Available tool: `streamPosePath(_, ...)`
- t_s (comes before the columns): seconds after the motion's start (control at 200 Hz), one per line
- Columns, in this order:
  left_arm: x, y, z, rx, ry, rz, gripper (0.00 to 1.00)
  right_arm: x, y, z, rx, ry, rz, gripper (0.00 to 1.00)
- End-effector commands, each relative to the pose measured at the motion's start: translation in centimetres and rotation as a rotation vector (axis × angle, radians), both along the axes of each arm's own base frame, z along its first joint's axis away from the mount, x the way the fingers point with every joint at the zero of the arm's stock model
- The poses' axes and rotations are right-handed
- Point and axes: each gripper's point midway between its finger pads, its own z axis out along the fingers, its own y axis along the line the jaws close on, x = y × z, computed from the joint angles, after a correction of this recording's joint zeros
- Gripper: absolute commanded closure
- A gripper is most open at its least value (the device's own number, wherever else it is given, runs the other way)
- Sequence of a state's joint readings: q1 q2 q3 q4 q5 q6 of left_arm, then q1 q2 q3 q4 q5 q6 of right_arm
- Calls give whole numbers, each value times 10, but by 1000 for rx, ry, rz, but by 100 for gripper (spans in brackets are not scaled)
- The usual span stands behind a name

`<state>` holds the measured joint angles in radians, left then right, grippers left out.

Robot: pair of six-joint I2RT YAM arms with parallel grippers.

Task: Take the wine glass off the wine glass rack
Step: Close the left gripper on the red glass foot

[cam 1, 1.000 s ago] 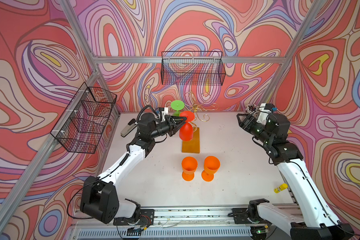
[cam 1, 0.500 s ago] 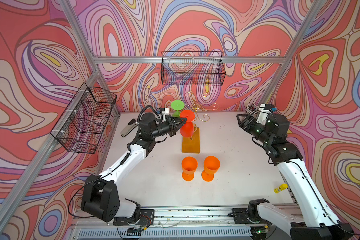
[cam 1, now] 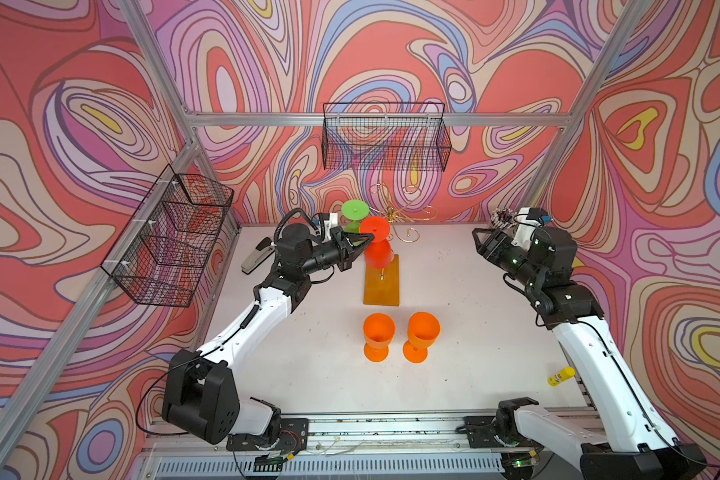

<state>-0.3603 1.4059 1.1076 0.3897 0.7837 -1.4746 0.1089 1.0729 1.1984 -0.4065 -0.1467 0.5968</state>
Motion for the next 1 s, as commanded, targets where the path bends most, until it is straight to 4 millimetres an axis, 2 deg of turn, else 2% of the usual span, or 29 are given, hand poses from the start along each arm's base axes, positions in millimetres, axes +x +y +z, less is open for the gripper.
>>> streamPosePath(0.0, -5, 0, 24, -26, -49, -8, 100, 3, -1, 1, 7, -10, -7, 34)
streamPosePath(0.496, -18, 6, 51, -31, -79, 2, 100, 3, -1, 1, 9, -14, -7, 34)
streamPosePath(0.701, -16, 6, 50, -15, -69, 4, 100, 0, -2, -1, 6, -10, -13, 34)
streamPosePath(0.997, -26, 11, 49, 14, -48, 7, 100, 0, -3, -4, 5, -7, -16, 34)
